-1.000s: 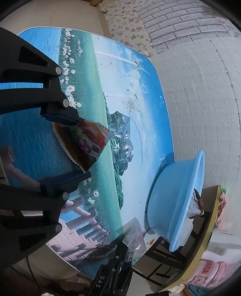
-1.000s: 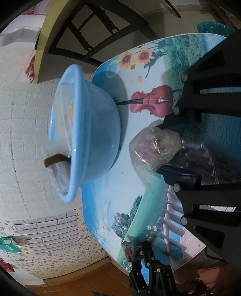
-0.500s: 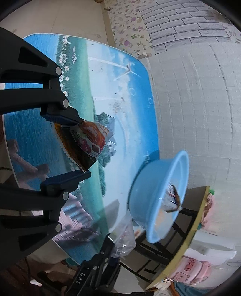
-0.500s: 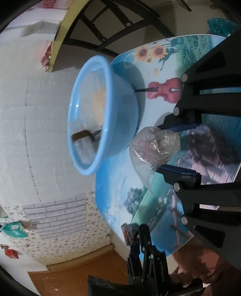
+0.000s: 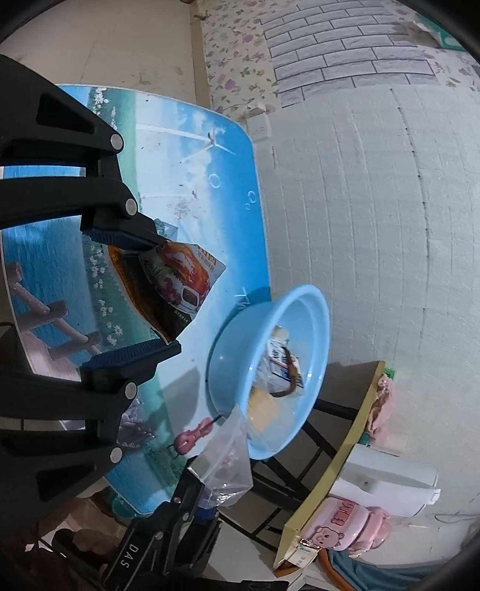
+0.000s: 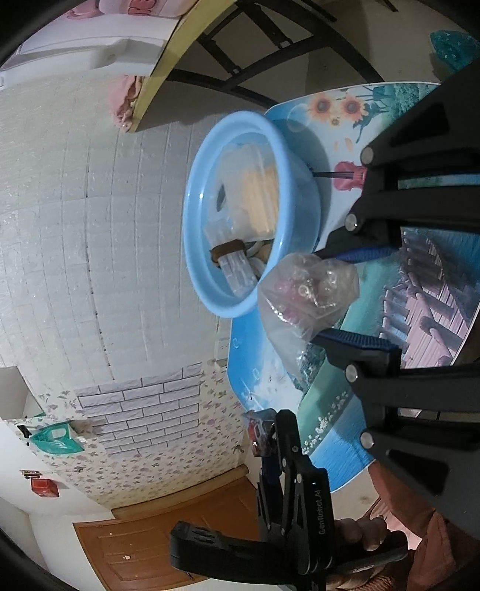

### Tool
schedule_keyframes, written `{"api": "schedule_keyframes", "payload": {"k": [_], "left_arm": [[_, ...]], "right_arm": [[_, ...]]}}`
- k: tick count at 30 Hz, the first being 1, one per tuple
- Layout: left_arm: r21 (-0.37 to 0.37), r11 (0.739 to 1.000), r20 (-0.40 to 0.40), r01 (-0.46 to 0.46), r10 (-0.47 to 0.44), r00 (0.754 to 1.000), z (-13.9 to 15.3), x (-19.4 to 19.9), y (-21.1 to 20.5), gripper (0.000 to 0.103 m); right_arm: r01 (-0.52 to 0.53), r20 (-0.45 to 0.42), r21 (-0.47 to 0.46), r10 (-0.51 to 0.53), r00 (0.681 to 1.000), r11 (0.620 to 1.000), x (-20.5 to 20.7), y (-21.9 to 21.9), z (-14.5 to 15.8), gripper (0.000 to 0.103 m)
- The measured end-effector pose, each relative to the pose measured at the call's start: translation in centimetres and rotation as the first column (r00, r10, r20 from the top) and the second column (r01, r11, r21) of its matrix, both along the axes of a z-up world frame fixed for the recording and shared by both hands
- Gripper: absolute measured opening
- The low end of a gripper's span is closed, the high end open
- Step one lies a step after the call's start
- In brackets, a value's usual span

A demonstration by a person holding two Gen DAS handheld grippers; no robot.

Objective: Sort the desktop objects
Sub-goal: 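Carry the snack packet and clear bag over the blue basin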

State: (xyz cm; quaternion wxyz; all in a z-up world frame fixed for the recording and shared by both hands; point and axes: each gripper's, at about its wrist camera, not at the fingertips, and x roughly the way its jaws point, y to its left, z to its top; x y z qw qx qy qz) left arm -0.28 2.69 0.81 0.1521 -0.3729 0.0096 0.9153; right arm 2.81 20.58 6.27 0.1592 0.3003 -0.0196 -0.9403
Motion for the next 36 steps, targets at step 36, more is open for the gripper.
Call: {"api": "schedule_keyframes", "payload": {"k": [36], "left_arm": [[-0.019, 0.992, -0.049, 0.122, -0.123, 0.991, 3.0, -12.0, 10.7, 0.044]], "right_arm": [[0.126, -0.019, -0.038, -0.127, 0.992, 0.991, -10.2, 6.6, 0.5, 0.032]]}}
